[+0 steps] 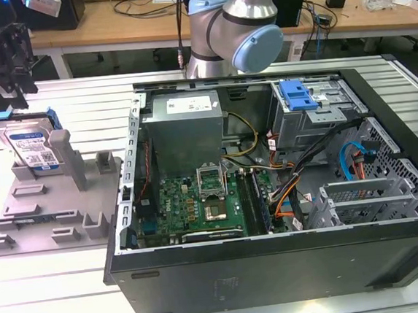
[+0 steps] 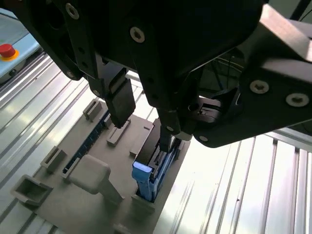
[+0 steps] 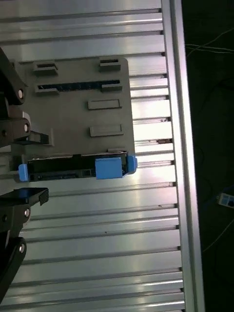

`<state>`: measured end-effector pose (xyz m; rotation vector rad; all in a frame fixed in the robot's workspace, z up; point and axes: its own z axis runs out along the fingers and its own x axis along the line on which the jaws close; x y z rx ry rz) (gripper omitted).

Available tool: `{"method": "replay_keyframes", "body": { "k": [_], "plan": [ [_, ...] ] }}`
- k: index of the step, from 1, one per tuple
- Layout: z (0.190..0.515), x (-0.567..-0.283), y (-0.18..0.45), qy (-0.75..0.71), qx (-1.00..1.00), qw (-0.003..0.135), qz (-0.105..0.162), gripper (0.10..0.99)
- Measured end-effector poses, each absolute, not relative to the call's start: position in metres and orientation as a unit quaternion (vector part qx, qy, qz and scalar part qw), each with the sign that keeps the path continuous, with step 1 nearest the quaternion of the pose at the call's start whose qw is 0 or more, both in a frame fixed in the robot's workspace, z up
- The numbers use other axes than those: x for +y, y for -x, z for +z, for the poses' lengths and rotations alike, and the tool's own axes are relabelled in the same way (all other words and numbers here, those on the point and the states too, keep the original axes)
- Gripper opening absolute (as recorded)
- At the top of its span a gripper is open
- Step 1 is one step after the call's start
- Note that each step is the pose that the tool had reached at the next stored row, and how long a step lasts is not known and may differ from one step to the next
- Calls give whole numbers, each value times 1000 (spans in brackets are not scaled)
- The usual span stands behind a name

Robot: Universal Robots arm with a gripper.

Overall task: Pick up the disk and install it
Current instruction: 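Pick up the disk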

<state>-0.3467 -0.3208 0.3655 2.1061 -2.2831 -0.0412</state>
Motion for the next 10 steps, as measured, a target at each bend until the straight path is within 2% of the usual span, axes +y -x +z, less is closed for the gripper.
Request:
{"method": "replay_keyframes", "body": {
  "k": [7, 10],
  "plan": [
    [365, -321, 347, -709, -705, 18, -12, 482],
    [364, -321, 353, -710, -704, 13, -7, 482]
  ]
}}
